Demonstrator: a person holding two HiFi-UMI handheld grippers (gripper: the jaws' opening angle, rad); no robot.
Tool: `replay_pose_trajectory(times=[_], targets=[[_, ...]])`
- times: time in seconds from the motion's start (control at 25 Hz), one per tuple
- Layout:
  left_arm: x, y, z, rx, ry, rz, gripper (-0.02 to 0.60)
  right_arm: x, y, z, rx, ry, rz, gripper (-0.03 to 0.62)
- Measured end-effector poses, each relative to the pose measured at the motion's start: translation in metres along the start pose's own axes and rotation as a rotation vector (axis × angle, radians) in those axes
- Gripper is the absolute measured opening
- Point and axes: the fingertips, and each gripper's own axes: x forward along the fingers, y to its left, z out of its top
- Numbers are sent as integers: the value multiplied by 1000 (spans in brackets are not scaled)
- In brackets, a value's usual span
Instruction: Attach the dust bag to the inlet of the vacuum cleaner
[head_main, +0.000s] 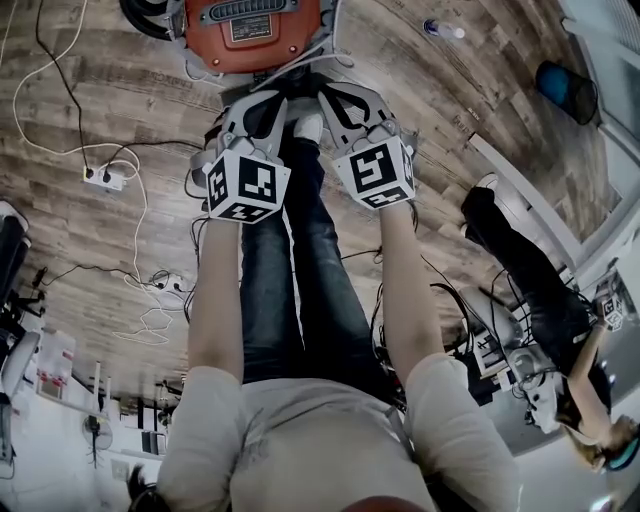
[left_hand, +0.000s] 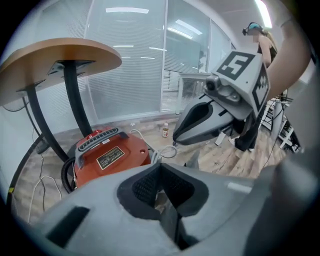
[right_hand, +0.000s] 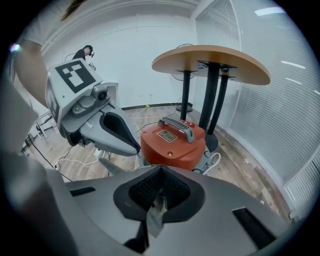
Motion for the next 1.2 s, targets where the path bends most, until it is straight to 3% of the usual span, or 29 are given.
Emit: replay_pose_trajectory(times=[0.36, 0.52, 1.2], targets=[[-30, 29, 42, -211, -129, 133, 17, -34, -24, 42, 231, -161, -95, 5], [-50, 45, 72, -202, -188, 178, 17, -56, -37, 62, 302, -229, -148, 5], [-179, 67, 210, -161, -369, 269, 17, -191, -44, 181, 341, -417, -282, 3]])
